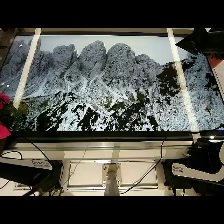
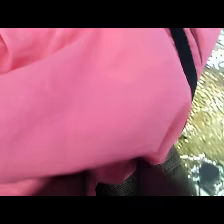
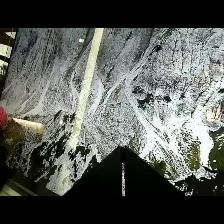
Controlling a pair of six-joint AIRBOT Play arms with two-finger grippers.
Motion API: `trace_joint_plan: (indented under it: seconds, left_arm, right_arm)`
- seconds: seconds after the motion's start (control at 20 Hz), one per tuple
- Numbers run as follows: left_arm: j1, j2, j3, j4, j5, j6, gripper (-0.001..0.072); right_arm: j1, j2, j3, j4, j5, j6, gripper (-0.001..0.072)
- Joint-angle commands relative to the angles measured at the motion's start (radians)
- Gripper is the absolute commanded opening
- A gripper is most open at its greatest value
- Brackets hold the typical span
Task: Fold the clothes and pants, and hang the long-sleeved shirts on hangers.
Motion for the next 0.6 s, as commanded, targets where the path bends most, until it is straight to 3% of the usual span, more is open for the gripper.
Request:
trace_joint_plan:
  seconds: [0.0,0.2,0.4,0.55]
  left_arm:
    - [-0.001,-0.011,0.0,-0.003,0.0,-0.037,0.0015]
    - [-0.001,0.034,0.002,-0.098,0.007,-0.04,0.0013]
    - [-0.016,0.154,0.002,-0.556,0.112,-0.003,0.0012]
    - [-0.126,0.269,0.002,-0.907,0.127,0.142,0.0012]
  right_arm:
    - [0.001,0.0,0.0,-0.038,0.006,-0.002,0.0016]
    - [0.001,-0.002,-0.009,-0.271,0.115,-0.009,0.0014]
    - [0.001,-0.009,-0.074,-0.381,0.122,-0.055,0.0014]
    - [0.001,-0.031,-0.132,-0.381,0.053,-0.08,0.0014]
